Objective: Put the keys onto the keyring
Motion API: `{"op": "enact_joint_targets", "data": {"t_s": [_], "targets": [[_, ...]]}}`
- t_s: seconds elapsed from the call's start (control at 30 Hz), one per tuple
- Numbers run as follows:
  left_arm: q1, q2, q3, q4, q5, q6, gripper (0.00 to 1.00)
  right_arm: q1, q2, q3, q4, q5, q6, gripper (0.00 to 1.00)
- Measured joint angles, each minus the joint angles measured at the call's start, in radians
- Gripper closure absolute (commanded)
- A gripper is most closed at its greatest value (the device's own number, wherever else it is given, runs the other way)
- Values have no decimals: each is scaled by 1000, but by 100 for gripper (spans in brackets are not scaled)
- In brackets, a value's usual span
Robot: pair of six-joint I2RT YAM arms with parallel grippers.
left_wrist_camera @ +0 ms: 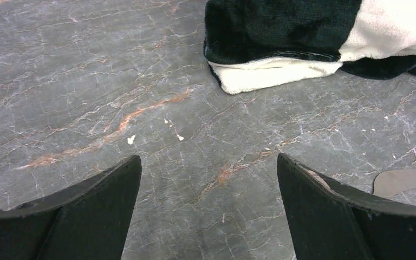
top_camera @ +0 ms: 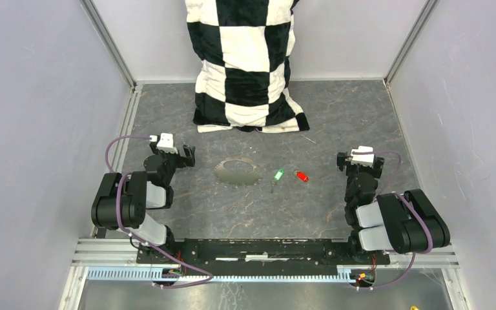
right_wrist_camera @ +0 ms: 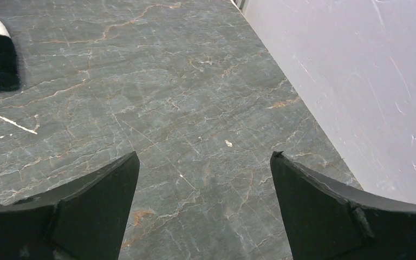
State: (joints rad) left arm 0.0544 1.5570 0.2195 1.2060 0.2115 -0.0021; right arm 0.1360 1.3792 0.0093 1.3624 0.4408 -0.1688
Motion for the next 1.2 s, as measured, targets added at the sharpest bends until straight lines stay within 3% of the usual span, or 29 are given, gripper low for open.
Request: {"op": "enact_joint_targets", "data": {"t_s": [0.27,0.4,0.5,0.6,0.7,0.8,0.93,1.2], "targets": [[0,0,-1,2,-1,0,0,0,-14,0,-21,16,13,2],[14,-61,-5,-53,-21,-13,0,0,-117,31,-233,72,58,2],[22,-150,100,-303,-30,-13,0,0,-144,158,-470,84,158,2],[22,-158,322,-605,-36,-5,0,-2,-178,237,-587,34,315,2],[23,-158,486,-832,-32,16,0,-8,-190,286,-654,-87,430,2],[23,-158,561,-1020,8,50,0,17,-105,395,-733,-257,484,2],[23,-155,581,-1219,68,82,0,187,8,539,-852,-314,463,17],[10,-79,723,-1479,175,166,0,481,233,720,-943,-394,391,20]]}}
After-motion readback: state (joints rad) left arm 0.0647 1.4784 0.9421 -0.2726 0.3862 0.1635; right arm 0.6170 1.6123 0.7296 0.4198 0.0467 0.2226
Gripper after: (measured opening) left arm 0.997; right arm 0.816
